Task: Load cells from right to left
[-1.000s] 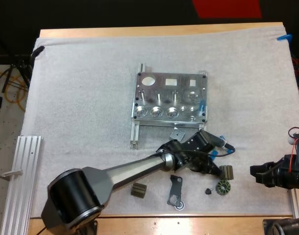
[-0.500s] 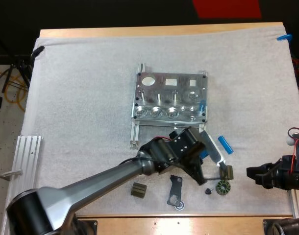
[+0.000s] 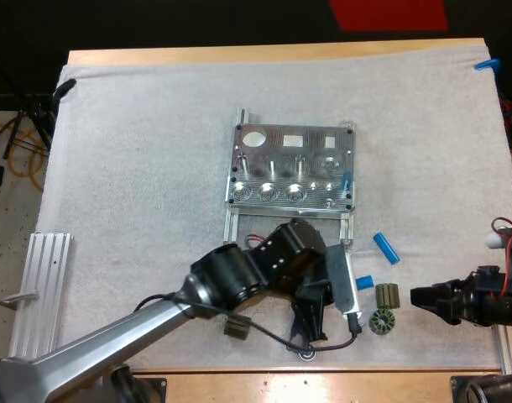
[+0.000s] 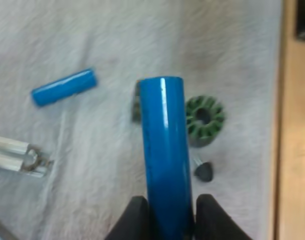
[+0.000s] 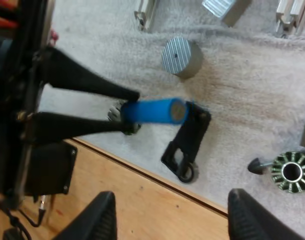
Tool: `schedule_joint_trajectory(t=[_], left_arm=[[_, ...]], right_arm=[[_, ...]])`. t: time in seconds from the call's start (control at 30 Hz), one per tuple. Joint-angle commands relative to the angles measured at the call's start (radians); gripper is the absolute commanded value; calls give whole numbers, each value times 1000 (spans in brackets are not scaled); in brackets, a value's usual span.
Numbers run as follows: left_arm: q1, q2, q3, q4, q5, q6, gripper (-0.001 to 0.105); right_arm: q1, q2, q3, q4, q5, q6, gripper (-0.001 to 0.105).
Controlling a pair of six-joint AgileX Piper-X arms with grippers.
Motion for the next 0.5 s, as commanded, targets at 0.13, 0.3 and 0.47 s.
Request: schedule_joint_trajectory(t=[0.13, 0.3, 0.47], left_arm=[[3, -60, -3, 3, 46, 8, 9], [3, -62, -3, 8, 46, 8, 9], [3, -62, -3, 8, 60, 26, 9]], right_arm=[[-2, -5, 74, -89, -167, 97, 50], [-2, -5, 144, -175, -220, 185, 50], [-2, -5, 153, -242, -257, 234, 50]])
